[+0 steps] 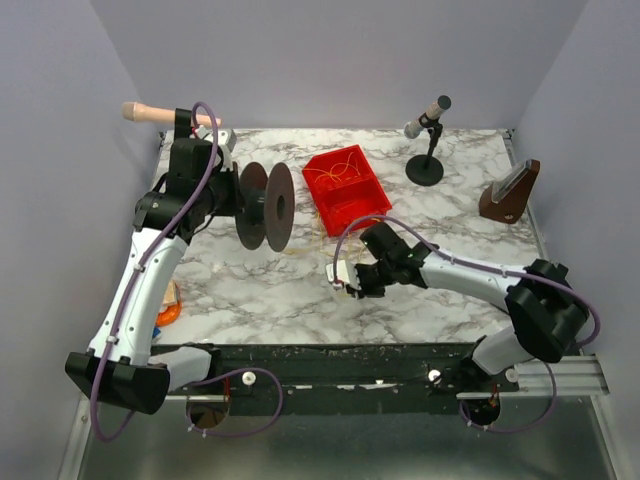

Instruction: Wrap the cables

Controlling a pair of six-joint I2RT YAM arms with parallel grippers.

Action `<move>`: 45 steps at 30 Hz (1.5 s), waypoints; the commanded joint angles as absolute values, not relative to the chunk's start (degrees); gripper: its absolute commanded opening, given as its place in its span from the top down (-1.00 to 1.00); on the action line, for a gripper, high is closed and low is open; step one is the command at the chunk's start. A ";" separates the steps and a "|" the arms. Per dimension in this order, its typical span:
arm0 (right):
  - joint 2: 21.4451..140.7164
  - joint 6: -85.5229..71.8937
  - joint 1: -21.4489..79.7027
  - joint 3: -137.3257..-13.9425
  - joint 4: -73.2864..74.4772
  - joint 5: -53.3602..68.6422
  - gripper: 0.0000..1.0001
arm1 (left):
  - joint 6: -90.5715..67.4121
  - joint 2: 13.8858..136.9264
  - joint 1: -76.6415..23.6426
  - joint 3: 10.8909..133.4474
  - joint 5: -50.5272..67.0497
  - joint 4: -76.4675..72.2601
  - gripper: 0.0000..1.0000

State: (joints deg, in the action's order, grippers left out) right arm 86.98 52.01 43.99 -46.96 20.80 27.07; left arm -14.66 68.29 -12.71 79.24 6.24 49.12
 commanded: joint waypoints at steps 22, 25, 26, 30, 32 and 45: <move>86.73 -2.34 56.16 -71.44 -49.47 46.95 0.99 | -22.85 71.54 -13.27 85.96 22.32 40.87 1.00; 89.29 -4.84 56.16 -73.73 -52.21 37.03 0.99 | -22.24 71.19 -13.53 85.61 23.11 41.04 1.00; 89.56 -3.35 56.16 -74.78 -50.81 33.52 0.99 | -21.98 70.93 -13.54 85.69 23.29 41.13 1.00; 91.49 -0.62 56.07 -78.48 -46.23 20.86 0.99 | -20.92 69.96 -13.54 85.17 24.52 41.49 1.00; 91.67 2.89 55.99 -79.80 -44.83 16.72 0.99 | -20.74 69.79 -13.54 84.82 25.05 41.48 1.00; 90.35 4.67 48.87 -83.23 -33.58 13.10 0.99 | -12.58 68.20 -14.68 86.66 23.38 44.47 1.00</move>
State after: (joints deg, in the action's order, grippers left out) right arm 90.39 4.80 51.13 -80.14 -37.71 14.35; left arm -16.25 70.46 -13.85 84.47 21.76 45.32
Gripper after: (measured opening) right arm 0.013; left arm 0.020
